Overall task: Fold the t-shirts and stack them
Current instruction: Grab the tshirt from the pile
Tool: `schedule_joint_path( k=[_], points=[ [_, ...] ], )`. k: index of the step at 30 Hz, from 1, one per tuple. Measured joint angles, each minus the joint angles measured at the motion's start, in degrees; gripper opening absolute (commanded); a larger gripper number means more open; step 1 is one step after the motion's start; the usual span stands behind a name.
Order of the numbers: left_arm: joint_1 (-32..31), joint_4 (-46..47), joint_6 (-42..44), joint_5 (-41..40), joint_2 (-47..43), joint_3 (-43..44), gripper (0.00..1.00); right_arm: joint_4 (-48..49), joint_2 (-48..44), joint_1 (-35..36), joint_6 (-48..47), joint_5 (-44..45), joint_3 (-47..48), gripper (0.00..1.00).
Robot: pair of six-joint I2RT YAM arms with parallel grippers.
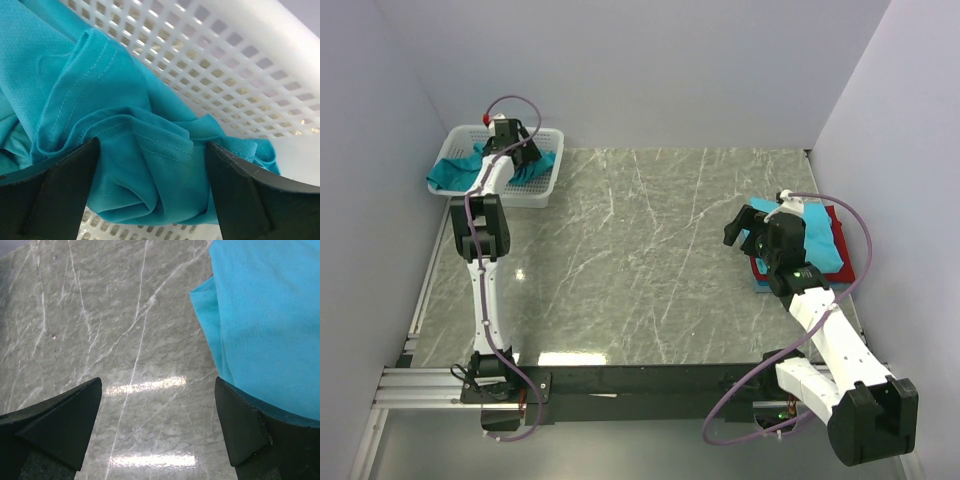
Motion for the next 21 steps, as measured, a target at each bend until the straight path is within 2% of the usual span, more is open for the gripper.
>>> schedule_joint_path(
  k=[3,6,10,15,21],
  points=[
    [0.55,0.02,-0.02,0.42,0.04,0.00,0.89,-0.15,0.07,0.00,-0.02,0.02,0.00,1.00],
    [0.96,0.00,-0.39,0.63,0.11,0.00,0.56,-0.22,0.15,0.00,-0.07,0.07,0.02,1.00],
    [1.38,-0.13,-0.87,1.29,0.13,0.00,0.00,-0.24,0.13,0.00,-0.17,0.22,0.02,1.00],
    [1.40,1.18,-0.46,3.37,-0.85,-1.90,0.00,-0.31,-0.22,0.00,-0.20,0.28,0.02,1.00],
    [1.40,1.46,-0.70,4.55,-10.21,-9.42,0.00,-0.39,-2.25,0.00,-0.22,0.17,0.02,1.00]
  ],
)
